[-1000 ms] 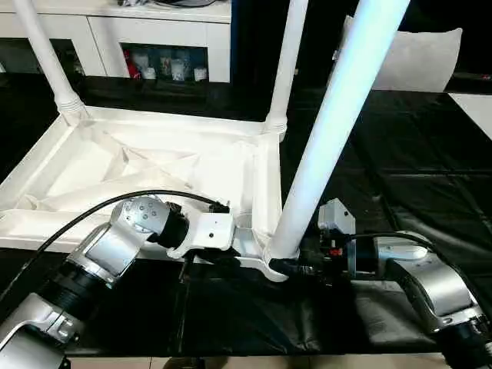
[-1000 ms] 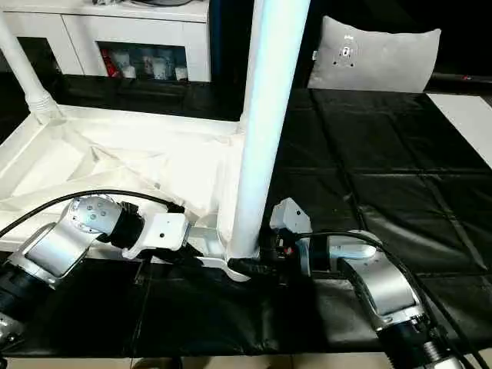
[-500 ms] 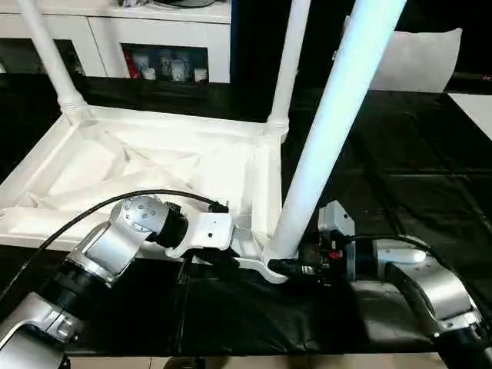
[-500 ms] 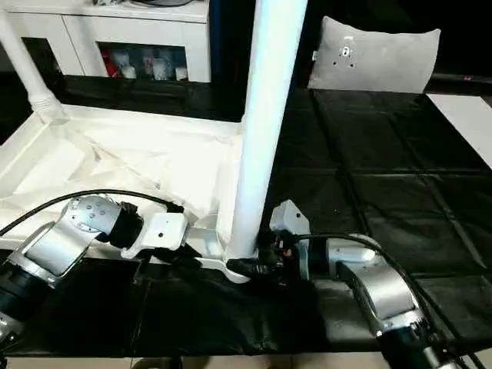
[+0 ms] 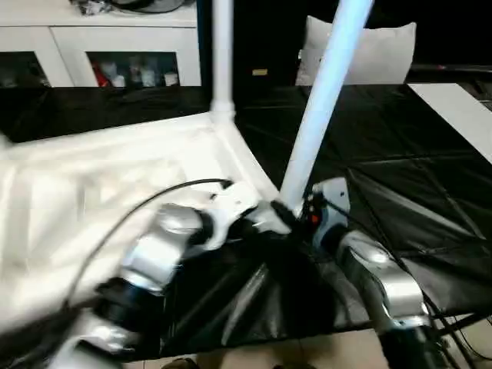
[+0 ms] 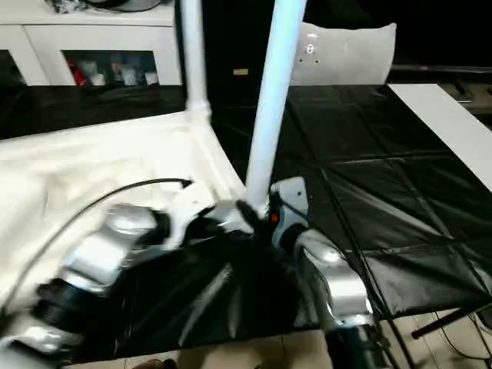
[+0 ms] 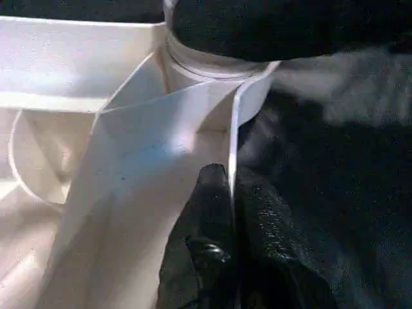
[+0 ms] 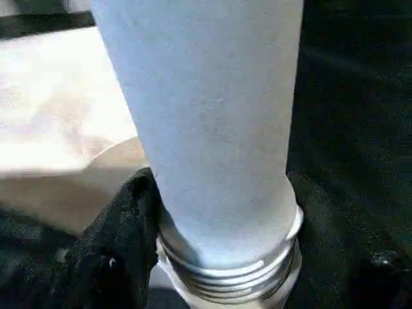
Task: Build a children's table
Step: Rotate leg to tighten
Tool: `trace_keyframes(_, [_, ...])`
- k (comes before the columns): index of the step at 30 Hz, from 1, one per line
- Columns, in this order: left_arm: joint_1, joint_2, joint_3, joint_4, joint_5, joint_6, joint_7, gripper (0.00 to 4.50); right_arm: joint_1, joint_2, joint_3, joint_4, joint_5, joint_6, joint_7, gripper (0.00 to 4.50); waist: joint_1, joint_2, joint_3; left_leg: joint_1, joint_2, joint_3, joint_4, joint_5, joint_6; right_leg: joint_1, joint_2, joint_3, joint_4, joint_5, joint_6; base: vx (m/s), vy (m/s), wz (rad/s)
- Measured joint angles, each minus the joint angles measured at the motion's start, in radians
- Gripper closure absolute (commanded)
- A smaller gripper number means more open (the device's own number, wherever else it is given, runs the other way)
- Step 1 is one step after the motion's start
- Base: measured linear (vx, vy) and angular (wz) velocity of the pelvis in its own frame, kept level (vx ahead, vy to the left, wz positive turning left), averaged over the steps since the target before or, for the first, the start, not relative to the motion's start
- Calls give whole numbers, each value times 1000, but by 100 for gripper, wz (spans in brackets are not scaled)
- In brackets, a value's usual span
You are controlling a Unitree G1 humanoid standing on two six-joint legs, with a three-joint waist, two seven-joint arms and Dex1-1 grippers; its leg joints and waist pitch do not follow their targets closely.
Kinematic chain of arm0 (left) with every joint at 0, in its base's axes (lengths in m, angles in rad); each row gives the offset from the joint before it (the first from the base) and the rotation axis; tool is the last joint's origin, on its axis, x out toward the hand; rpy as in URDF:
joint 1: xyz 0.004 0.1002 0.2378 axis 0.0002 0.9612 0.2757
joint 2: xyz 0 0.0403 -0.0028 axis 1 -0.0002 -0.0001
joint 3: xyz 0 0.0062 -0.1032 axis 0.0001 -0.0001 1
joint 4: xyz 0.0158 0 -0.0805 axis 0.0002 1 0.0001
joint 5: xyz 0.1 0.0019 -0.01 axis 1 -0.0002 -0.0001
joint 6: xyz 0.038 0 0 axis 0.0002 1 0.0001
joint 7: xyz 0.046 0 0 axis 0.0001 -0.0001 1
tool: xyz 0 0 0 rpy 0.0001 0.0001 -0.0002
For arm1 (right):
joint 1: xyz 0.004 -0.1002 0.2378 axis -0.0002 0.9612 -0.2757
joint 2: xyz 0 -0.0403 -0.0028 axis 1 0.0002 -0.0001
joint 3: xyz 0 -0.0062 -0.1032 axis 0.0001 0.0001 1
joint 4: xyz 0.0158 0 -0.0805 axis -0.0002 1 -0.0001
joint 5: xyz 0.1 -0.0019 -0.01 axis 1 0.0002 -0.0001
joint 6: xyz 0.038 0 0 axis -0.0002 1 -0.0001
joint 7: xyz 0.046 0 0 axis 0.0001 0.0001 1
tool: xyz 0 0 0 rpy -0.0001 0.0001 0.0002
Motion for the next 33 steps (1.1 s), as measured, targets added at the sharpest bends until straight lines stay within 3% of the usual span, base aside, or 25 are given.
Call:
trace_keyframes(4, [-26,-76,4,28,19,29,104,450,-56,31,-25,55,-25,-18,-85,178,2,-1,0,-6,-1,1,0,0,0,-6,0,1,-3,24,-4,0,0,0])
trace_keyframes(7, [-36,-78,-6,30,37,24,114,450,-68,45,-31,82,-32,-44,-102,178,3,-1,1,-6,1,0,-4,0,0,-8,1,-1,-3,25,3,0,0,0])
trace_keyframes(10, [-36,-56,-24,28,39,-9,108,450,-71,50,-39,84,-27,-49,-98,108,3,-1,1,-6,1,0,-8,0,-1,-10,2,-1,-3,23,5,0,0,0])
trace_keyframes(17, [-29,25,-46,23,31,-109,46,450,-29,10,-28,64,0,-67,1,61,2,-1,4,-13,1,0,-8,0,-1,-16,2,-1,-5,24,4,0,0,0])
trace_keyframes(24, [-13,158,-41,18,-5,-249,-87,450,62,-149,13,-54,47,-62,229,4,8,2,10,-16,2,1,-8,1,-1,-19,2,-1,-4,24,4,0,0,0])
trace_keyframes(29, [-12,246,-72,43,-27,-389,-218,450,70,-328,40,-127,86,-68,464,4,29,2,11,-15,3,1,-7,0,0,-17,2,-1,-4,23,4,0,0,0])
trace_keyframes(33, [-15,308,-75,68,-54,-469,-334,450,69,-408,68,-117,100,-68,604,4,35,2,11,-14,3,1,-6,0,0,-17,2,-1,-3,23,4,0,0,0])
